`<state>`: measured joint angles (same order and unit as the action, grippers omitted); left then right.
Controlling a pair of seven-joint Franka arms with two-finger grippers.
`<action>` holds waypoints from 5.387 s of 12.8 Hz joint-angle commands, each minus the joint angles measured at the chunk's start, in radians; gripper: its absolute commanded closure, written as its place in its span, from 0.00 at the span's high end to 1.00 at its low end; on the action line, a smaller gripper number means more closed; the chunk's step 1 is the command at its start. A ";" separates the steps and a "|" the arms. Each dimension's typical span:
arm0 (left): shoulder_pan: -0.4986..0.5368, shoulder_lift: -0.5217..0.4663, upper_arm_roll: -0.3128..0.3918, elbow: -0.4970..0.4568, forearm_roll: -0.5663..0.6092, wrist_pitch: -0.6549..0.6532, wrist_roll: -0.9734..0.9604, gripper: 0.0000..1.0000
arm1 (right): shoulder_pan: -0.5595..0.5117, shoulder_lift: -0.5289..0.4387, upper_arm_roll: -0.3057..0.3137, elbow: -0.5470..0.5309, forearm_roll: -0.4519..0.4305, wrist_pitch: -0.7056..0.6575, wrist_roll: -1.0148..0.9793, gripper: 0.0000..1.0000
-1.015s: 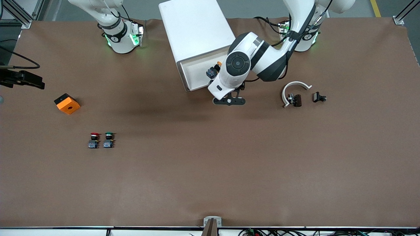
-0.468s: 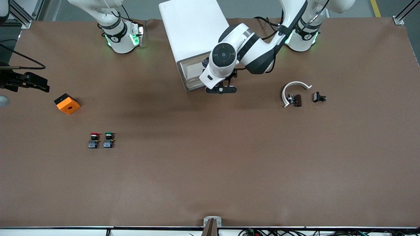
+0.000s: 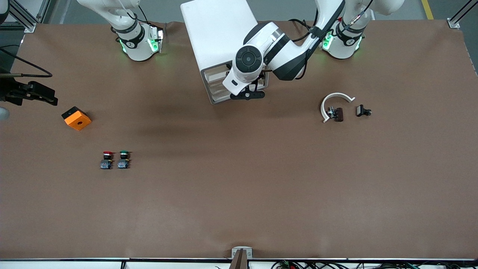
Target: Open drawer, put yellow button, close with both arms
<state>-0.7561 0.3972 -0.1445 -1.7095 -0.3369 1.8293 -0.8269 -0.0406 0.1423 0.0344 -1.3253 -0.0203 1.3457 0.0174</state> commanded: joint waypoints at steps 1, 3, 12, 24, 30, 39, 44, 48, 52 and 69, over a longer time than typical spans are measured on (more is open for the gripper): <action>-0.002 -0.001 -0.017 0.002 -0.051 -0.018 -0.012 1.00 | 0.040 -0.024 -0.114 -0.008 0.094 -0.029 0.041 1.00; -0.014 0.014 -0.017 0.004 -0.071 -0.015 -0.014 1.00 | 0.050 -0.030 -0.133 -0.005 0.095 -0.031 0.039 1.00; 0.095 0.114 0.052 0.188 0.108 0.007 -0.008 1.00 | 0.031 -0.165 -0.125 -0.142 0.082 0.015 -0.004 1.00; 0.441 0.051 0.052 0.349 0.472 0.001 0.081 1.00 | 0.018 -0.288 -0.074 -0.311 0.022 0.132 -0.002 1.00; 0.535 -0.049 0.049 0.346 0.460 -0.030 0.144 1.00 | 0.024 -0.291 -0.068 -0.324 -0.012 0.144 -0.005 1.00; 0.702 -0.213 0.045 0.337 0.372 -0.254 0.551 1.00 | 0.019 -0.326 -0.047 -0.357 -0.024 0.173 -0.027 1.00; 0.722 -0.380 0.045 0.197 0.363 -0.300 0.661 1.00 | 0.016 -0.354 -0.054 -0.396 -0.004 0.194 -0.025 1.00; 0.725 -0.503 0.059 0.070 0.361 -0.297 0.745 1.00 | 0.016 -0.354 -0.070 -0.394 0.017 0.202 -0.025 1.00; 0.725 -0.595 0.077 -0.025 0.360 -0.277 0.805 1.00 | 0.016 -0.352 -0.071 -0.390 0.016 0.204 -0.027 1.00; 0.796 -0.520 0.069 0.080 0.288 -0.324 0.743 1.00 | 0.016 -0.354 -0.085 -0.390 0.051 0.188 -0.011 1.00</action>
<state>0.0386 -0.1318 -0.0668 -1.6544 -0.0420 1.5379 -0.0611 -0.0137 -0.1864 -0.0549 -1.6938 0.0169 1.5368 0.0024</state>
